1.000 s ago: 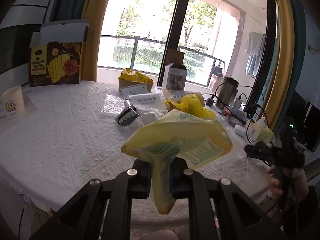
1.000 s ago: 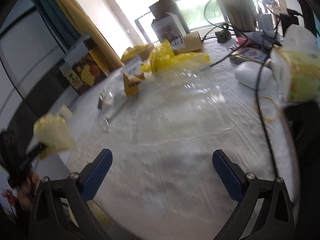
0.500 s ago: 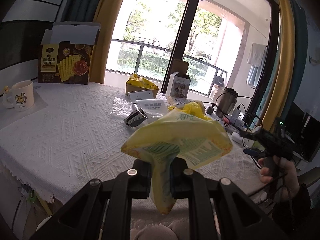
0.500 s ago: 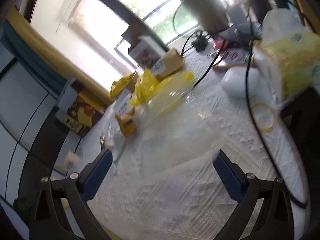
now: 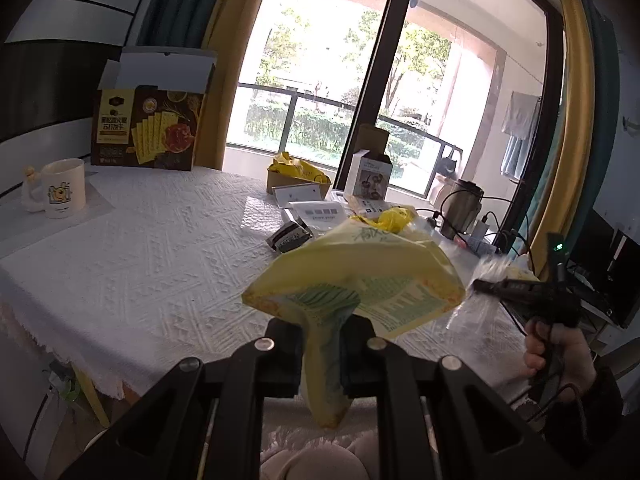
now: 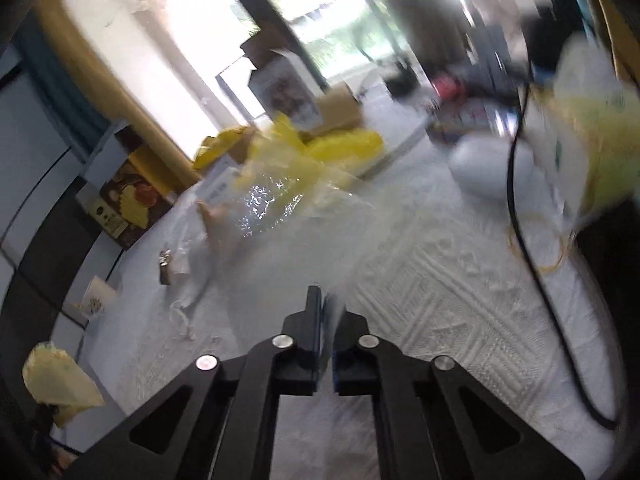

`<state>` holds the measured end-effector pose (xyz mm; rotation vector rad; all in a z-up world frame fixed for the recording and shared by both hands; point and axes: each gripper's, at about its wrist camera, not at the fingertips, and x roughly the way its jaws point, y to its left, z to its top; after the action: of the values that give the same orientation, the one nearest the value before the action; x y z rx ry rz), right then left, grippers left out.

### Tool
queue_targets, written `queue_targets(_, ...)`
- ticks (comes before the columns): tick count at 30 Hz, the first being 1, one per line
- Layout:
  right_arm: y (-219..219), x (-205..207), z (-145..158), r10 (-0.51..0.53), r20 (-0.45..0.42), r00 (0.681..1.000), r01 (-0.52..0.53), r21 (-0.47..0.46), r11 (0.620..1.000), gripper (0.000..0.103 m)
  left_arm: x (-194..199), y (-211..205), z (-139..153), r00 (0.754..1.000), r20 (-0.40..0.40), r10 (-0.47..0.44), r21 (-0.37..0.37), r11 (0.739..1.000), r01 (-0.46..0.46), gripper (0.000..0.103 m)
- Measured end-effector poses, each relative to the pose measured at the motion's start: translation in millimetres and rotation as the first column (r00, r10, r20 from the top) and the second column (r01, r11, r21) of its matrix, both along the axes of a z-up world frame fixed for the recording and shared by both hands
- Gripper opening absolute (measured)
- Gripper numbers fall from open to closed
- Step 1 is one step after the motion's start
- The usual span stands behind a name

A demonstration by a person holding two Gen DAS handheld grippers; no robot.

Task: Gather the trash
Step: 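Lift the snack packet with the left gripper while the right gripper grasps the clear plastic bag, then carry both items over the cream bucket and open both grippers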

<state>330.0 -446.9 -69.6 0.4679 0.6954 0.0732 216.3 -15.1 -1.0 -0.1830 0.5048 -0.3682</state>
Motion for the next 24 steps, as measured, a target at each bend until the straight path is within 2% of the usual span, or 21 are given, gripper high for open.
queue_targets(3, 16, -19, 29, 0.027, 0.086, 0.996, -0.016, -0.127, 0.992, 0.001, -13, 7, 3, 1.0, 0.017, 0.008, -0.01, 1.0, -0.008, 0.013)
queue_targets(6, 33, -47, 60, 0.069, 0.176, 0.982, -0.02, -0.266, 0.964, 0.001, -29, 15, 6, 0.999, 0.039, 0.018, -0.019, 1.0, -0.017, 0.013)
queue_targets(9, 49, -70, 81, 0.106, 0.24, 0.965, -0.017, -0.347, 0.938, 0.001, -45, 26, 7, 0.998, 0.053, 0.038, -0.022, 0.999, -0.037, 0.013)
queue_targets(14, 71, -102, 103, 0.16, 0.313, 0.936, -0.016, -0.417, 0.909, 0.001, -77, 52, 3, 0.993, 0.067, 0.095, -0.019, 0.995, -0.094, 0.013)
queue_targets(18, 98, -123, 112, 0.229, 0.343, 0.911, -0.064, -0.432, 0.9, 0.001, -103, 76, -4, 0.986, 0.072, 0.15, -0.004, 0.989, -0.15, 0.013)
queue_targets(24, 147, -129, 95, 0.343, 0.318, 0.884, -0.19, -0.425, 0.885, 0.001, -137, 111, -23, 0.97, 0.041, 0.242, 0.018, 0.97, -0.242, 0.013)
